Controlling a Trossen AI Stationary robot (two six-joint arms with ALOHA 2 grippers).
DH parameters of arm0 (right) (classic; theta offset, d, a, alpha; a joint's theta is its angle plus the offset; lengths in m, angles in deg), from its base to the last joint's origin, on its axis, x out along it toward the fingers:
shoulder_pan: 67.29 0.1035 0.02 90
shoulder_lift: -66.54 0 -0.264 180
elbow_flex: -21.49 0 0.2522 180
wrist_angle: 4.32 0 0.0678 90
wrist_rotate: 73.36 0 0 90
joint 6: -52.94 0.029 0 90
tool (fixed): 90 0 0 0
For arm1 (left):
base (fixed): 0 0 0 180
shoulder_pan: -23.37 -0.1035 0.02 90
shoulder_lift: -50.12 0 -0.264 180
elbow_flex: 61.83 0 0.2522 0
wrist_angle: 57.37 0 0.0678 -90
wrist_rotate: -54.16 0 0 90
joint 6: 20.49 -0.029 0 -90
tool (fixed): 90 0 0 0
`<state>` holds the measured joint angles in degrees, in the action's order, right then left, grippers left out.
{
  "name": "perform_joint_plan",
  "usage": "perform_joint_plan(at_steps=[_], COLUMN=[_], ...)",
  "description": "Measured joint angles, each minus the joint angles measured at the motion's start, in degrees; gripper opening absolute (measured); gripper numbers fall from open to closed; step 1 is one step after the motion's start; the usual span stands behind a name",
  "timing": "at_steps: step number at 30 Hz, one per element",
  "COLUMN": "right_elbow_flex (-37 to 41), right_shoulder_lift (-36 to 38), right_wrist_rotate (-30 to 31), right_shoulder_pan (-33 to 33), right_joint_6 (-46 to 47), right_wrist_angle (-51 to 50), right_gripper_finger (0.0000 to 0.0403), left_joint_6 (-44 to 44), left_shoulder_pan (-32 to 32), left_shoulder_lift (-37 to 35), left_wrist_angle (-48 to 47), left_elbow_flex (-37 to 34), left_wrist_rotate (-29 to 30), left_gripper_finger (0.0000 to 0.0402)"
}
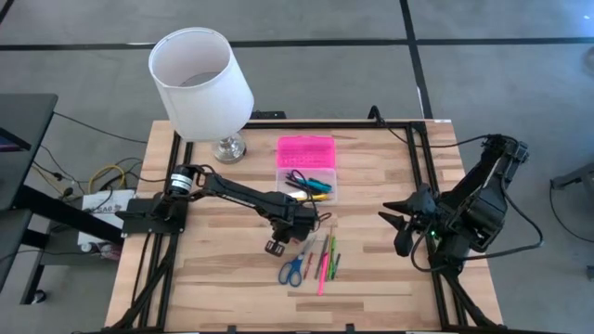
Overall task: Pick & place school supplies into a supply box
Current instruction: Put the left red crayon into the pink supply box
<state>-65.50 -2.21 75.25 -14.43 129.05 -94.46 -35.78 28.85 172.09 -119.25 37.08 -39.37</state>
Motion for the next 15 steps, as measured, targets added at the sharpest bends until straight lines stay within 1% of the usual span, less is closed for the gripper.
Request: perform_joint_plan(at_steps=[4,11,13,15], right_elbow_flex=[0.0,0.0,0.0,0.0], right_shoulder_lift=[0.0,0.0,0.0,0.0], right_wrist_rotate=[0.0,0.0,0.0,0.02], right_shoulder_pan=[0.0,0.0,-0.02,-0.02], right_joint_6=[0.01,0.01,0.01,0.01], right_wrist_angle=[0.0,0.04,0.04,0.04], right_gripper_finger=[0.012,0.012,0.012,0.012], left_joint_6=[6.07,17.03,17.51,15.36], left_shoulder_pan=[-0.05,-0.05,-0.03,0.17], left_shoulder_lift=[0.0,0.0,0.0,0.0], left_wrist_angle=[0.08,0.93,1.33,1.57], left_elbow_flex=[-0.02,-0.11,-0.13,-0.13], left_wrist_rotate=[1.85,2.77,2.79,2.77], left_gripper_finger=[0.0057,0.0057,0.0057,0.0057])
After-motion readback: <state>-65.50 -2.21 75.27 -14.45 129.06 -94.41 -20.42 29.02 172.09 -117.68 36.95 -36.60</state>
